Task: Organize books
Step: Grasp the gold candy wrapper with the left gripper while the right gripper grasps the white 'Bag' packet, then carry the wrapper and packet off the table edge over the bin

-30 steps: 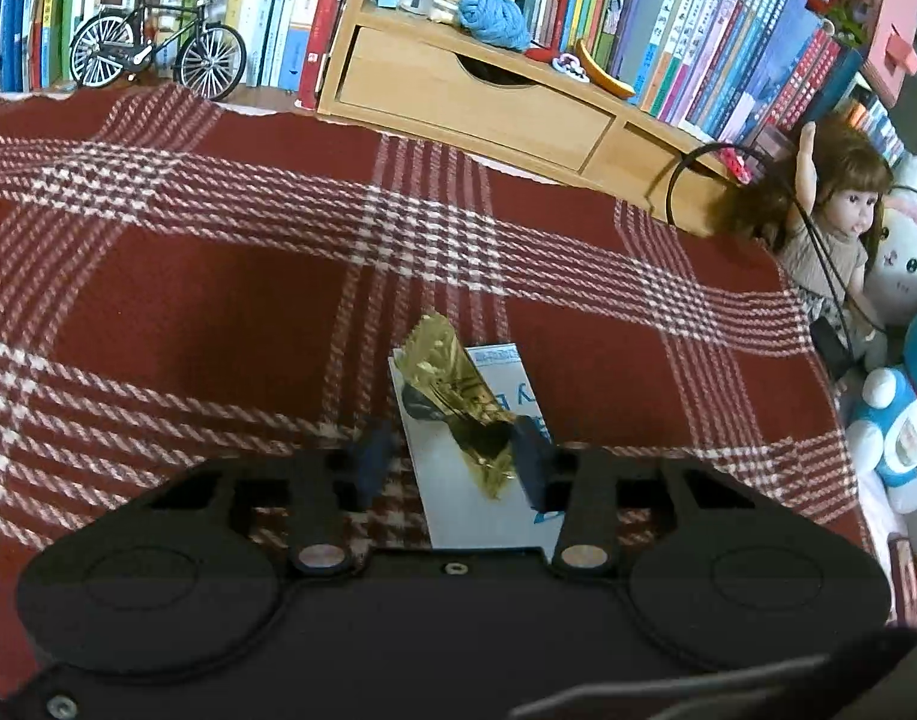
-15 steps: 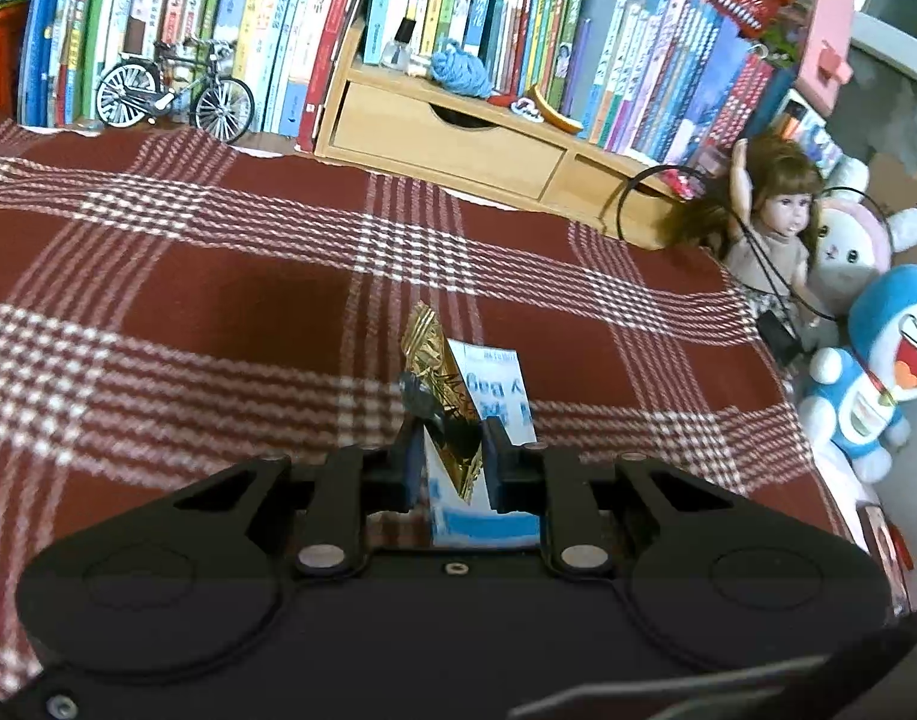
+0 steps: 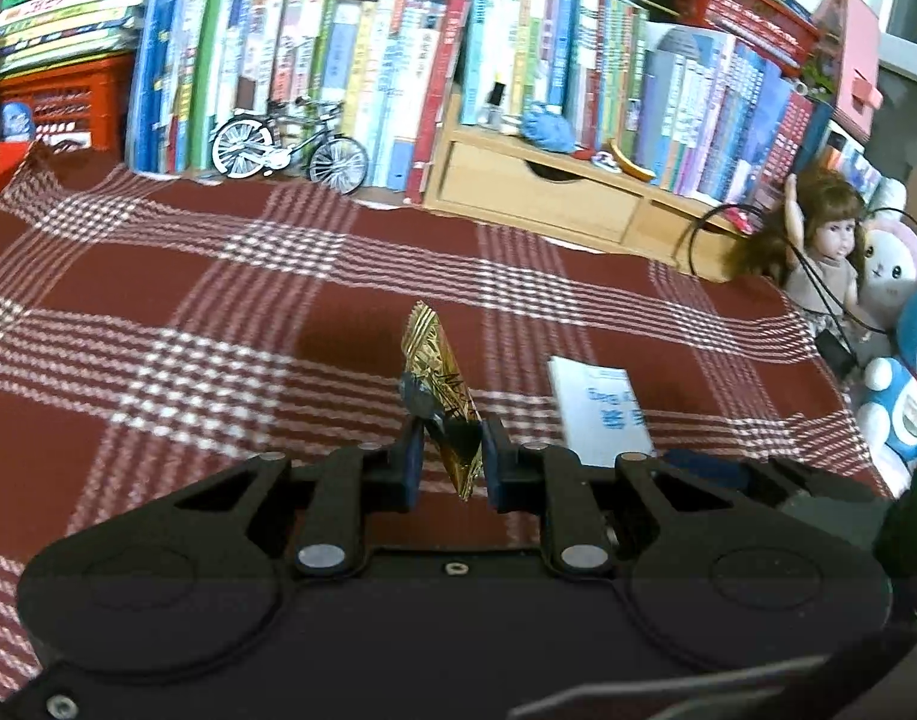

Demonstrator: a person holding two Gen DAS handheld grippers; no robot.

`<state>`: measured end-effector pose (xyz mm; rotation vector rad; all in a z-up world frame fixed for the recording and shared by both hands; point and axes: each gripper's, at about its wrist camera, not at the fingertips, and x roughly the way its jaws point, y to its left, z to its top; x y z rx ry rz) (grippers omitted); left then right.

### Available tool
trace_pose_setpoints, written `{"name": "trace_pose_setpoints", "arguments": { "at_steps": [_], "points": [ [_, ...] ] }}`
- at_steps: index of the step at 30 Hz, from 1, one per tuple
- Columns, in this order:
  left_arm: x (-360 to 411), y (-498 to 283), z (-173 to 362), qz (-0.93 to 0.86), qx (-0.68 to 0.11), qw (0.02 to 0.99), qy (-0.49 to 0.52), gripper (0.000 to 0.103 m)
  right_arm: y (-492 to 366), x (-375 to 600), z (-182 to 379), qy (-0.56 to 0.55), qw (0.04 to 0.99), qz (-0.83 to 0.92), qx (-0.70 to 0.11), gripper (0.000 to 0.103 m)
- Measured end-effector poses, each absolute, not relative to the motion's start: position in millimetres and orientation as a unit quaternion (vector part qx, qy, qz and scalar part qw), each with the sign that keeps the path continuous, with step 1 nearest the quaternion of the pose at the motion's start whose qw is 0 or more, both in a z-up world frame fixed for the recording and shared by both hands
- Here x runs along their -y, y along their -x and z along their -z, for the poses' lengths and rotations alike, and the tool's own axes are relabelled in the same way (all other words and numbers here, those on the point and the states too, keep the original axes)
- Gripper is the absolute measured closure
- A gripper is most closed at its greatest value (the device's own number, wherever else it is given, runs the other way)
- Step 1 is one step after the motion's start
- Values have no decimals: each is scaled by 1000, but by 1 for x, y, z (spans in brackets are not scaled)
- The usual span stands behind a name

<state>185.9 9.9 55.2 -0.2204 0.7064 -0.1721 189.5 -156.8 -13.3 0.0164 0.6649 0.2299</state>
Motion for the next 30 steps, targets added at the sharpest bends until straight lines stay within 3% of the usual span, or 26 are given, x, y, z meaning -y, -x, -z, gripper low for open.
{"name": "trace_pose_setpoints", "arguments": {
  "at_steps": [3, 5, 7, 13, 30],
  "points": [
    [-20, -186, -51, 82, -346, 928, 115, 84, -205, 147, 20, 1, 936, -86, -342, 14],
    [-25, -184, -49, 84, -346, 927, 120, 84, -207, 146, 22, -4, 936, -77, -343, 25],
    [-27, -181, -47, 86, -344, 927, 120, 84, -201, 150, 20, -12, 939, -74, -336, 45],
    [-26, -172, -49, 93, -339, 928, 122, 84, -179, 169, 7, -46, 944, -87, -314, 70],
    [-13, -91, -67, 135, -319, 933, 97, 84, -69, 196, -23, -63, 949, -152, -268, 72]
  ]
}}
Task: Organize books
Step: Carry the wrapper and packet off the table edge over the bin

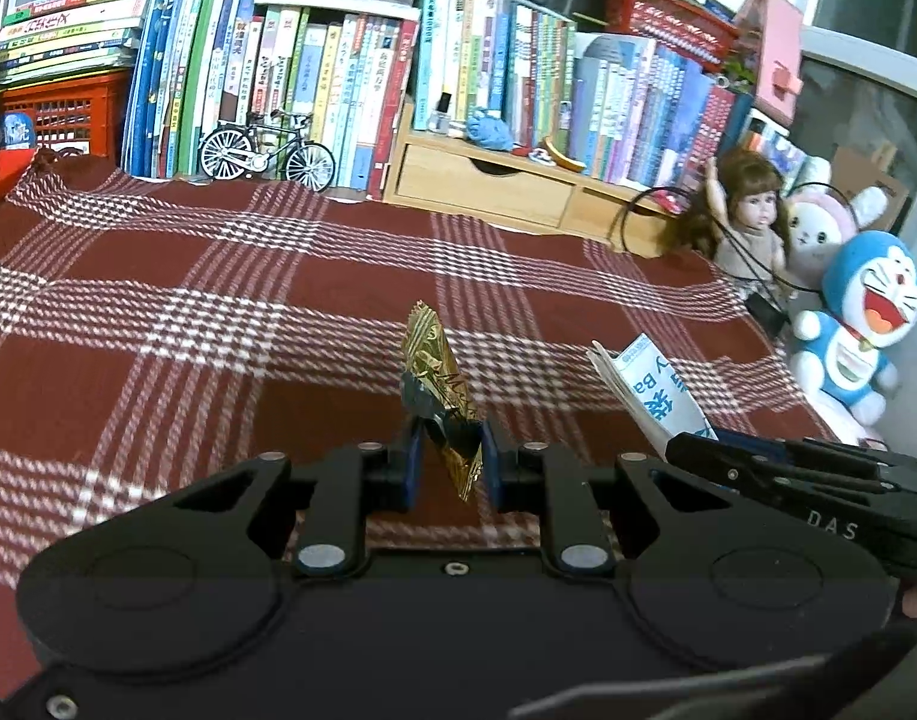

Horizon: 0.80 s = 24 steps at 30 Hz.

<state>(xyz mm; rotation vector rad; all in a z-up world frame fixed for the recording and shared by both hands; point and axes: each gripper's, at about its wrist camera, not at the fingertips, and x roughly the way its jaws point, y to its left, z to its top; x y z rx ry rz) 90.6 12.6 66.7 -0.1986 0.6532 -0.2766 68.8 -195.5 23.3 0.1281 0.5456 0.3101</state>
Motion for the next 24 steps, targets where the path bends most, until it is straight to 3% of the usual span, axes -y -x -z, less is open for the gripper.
{"name": "trace_pose_setpoints", "arguments": {
  "at_steps": [24],
  "points": [
    [-33, 88, -49, 158, -327, 921, 140, 84, 92, 203, -2, -45, 927, -243, -282, 72]
  ]
}}
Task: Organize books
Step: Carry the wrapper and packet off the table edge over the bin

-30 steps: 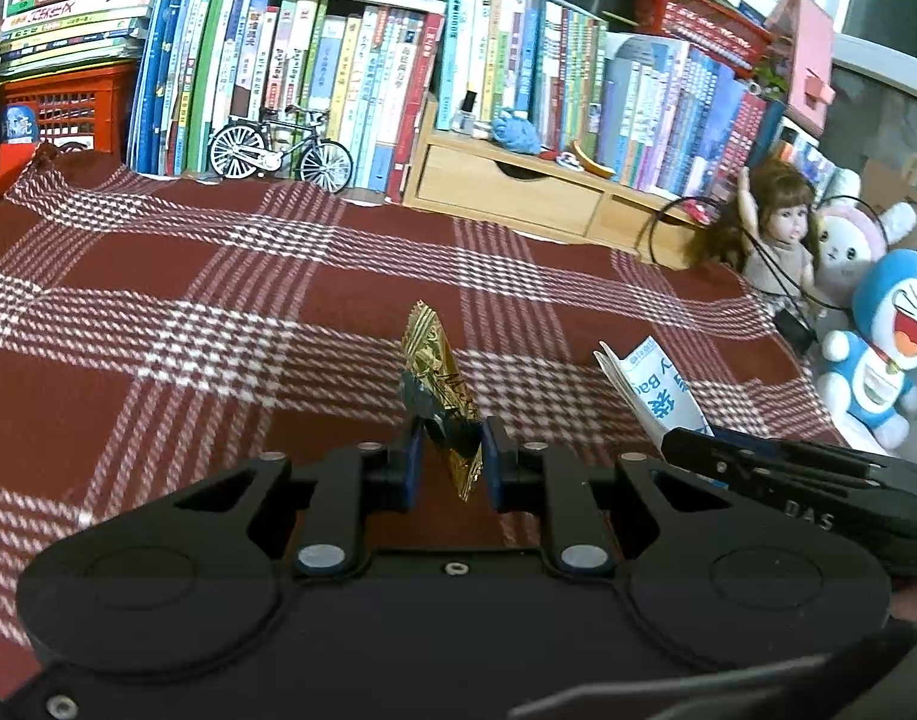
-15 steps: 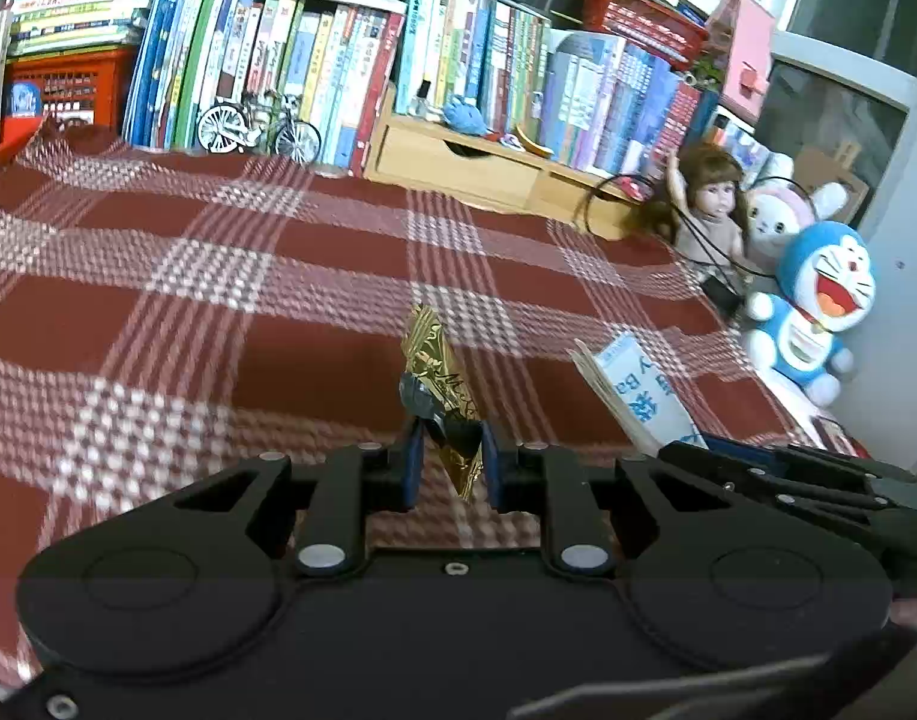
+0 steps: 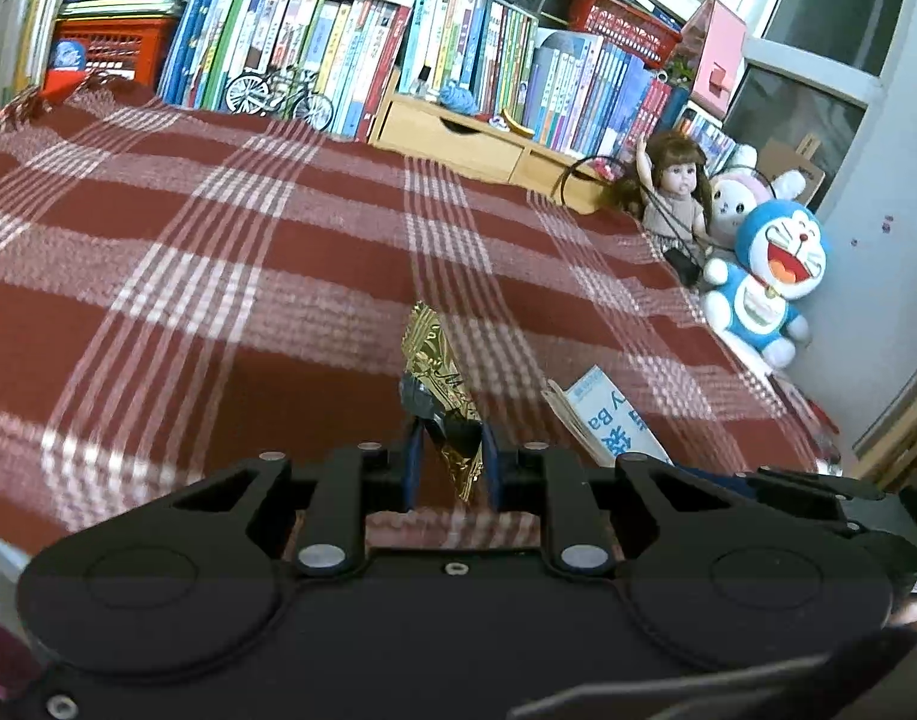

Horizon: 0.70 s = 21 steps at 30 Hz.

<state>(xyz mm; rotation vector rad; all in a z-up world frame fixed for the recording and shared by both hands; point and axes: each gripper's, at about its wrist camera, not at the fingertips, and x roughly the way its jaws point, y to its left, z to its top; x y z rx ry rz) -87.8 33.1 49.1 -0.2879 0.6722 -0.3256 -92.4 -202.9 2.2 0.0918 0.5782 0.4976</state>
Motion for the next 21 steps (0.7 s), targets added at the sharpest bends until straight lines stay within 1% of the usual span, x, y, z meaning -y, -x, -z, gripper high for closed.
{"name": "trace_pose_setpoints", "arguments": {
  "at_steps": [5, 10, 17, 21],
  "points": [
    [-33, 121, -33, 158, -349, 916, 119, 84, 123, 198, 9, -31, 915, -267, -300, 72],
    [-26, 147, -10, 161, -379, 906, 94, 84, 147, 193, 27, -40, 902, -280, -327, 72],
    [-8, 165, 31, 154, -430, 888, 60, 84, 166, 184, 63, -45, 883, -277, -376, 72],
    [-3, 169, 60, 144, -471, 868, 56, 84, 172, 179, 87, -46, 876, -263, -402, 72]
  ]
}}
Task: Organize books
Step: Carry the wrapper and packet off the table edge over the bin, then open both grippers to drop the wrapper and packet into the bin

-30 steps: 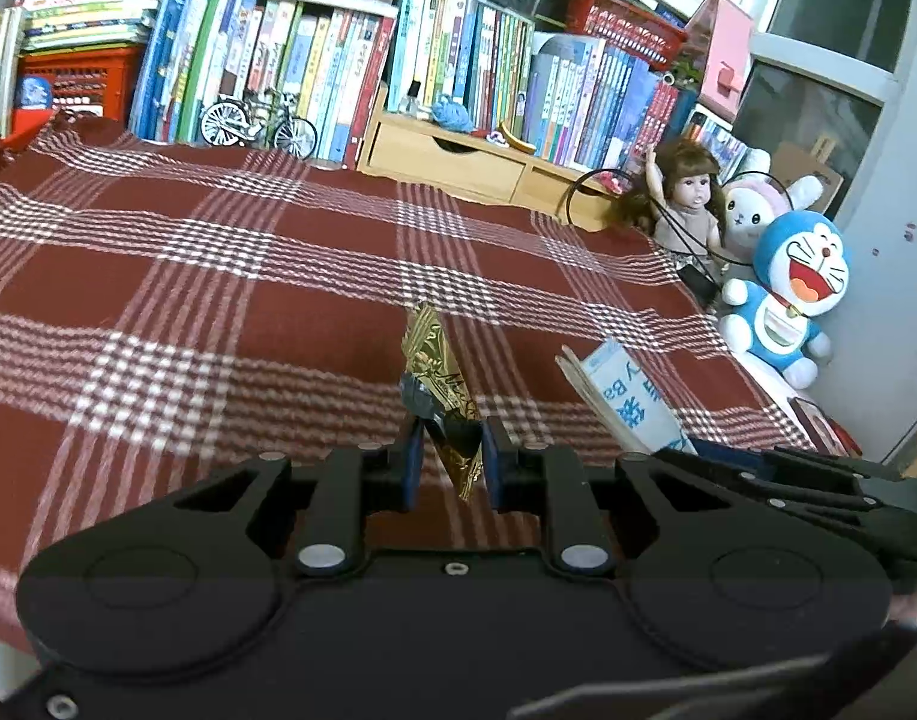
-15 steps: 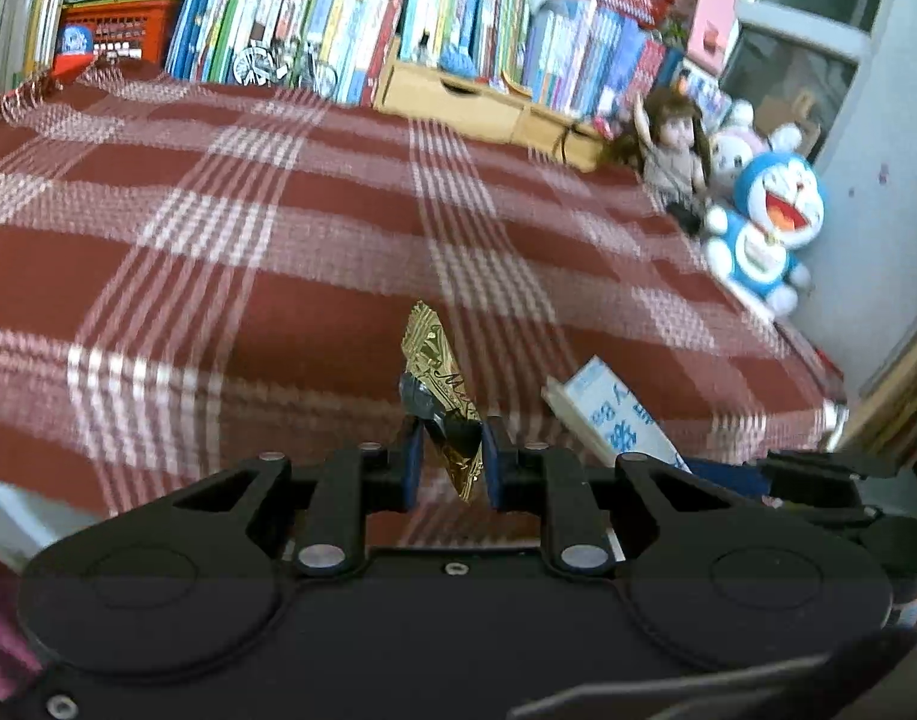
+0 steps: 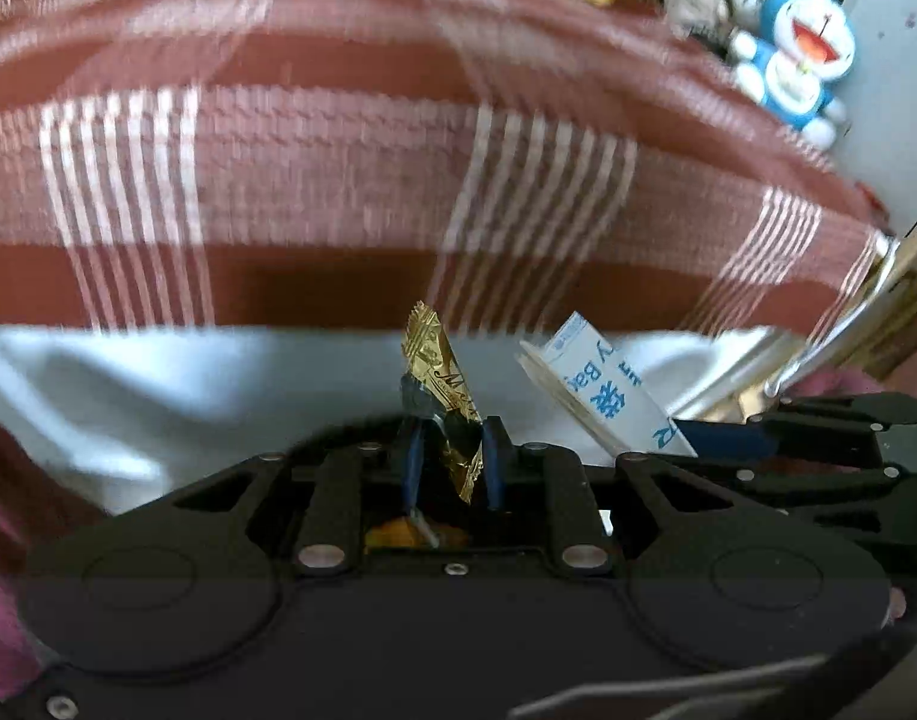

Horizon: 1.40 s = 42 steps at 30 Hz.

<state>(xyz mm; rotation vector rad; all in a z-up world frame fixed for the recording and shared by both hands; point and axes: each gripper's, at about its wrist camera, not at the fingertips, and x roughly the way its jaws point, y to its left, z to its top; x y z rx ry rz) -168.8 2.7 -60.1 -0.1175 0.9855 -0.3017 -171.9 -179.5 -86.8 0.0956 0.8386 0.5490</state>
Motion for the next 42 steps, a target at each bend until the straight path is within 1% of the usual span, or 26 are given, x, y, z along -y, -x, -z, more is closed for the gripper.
{"name": "trace_pose_setpoints", "arguments": {
  "at_steps": [7, 12, 19, 23, 26, 29, 31, 32, 34, 37, 42],
  "points": [
    [5, 170, 104, 120, -528, 840, 37, 83, 172, 174, 126, -45, 859, -239, -449, 71],
    [7, 171, 123, 110, -553, 826, 17, 83, 172, 168, 145, -46, 848, -237, -473, 70],
    [10, 169, 133, 105, -567, 817, 8, 83, 171, 158, 152, -40, 843, -238, -481, 64],
    [12, 167, 134, 104, -568, 816, 9, 83, 170, 157, 152, -39, 842, -238, -482, 63],
    [11, 167, 133, 104, -568, 816, 9, 77, 171, 157, 153, -39, 841, -240, -482, 61],
    [11, 166, 132, 102, -569, 816, 9, 69, 172, 157, 152, -39, 842, -240, -481, 57],
    [11, 166, 132, 101, -568, 817, 9, 64, 172, 157, 152, -38, 843, -240, -480, 56],
    [10, 166, 132, 100, -568, 817, 9, 64, 172, 157, 152, -38, 843, -240, -480, 55],
    [10, 166, 131, 99, -569, 816, 10, 59, 172, 157, 152, -37, 843, -240, -480, 50],
    [10, 166, 130, 97, -568, 817, 11, 55, 172, 157, 152, -38, 844, -238, -479, 43],
    [9, 166, 128, 94, -568, 818, 13, 49, 172, 158, 152, -41, 844, -237, -479, 38]
  ]
}}
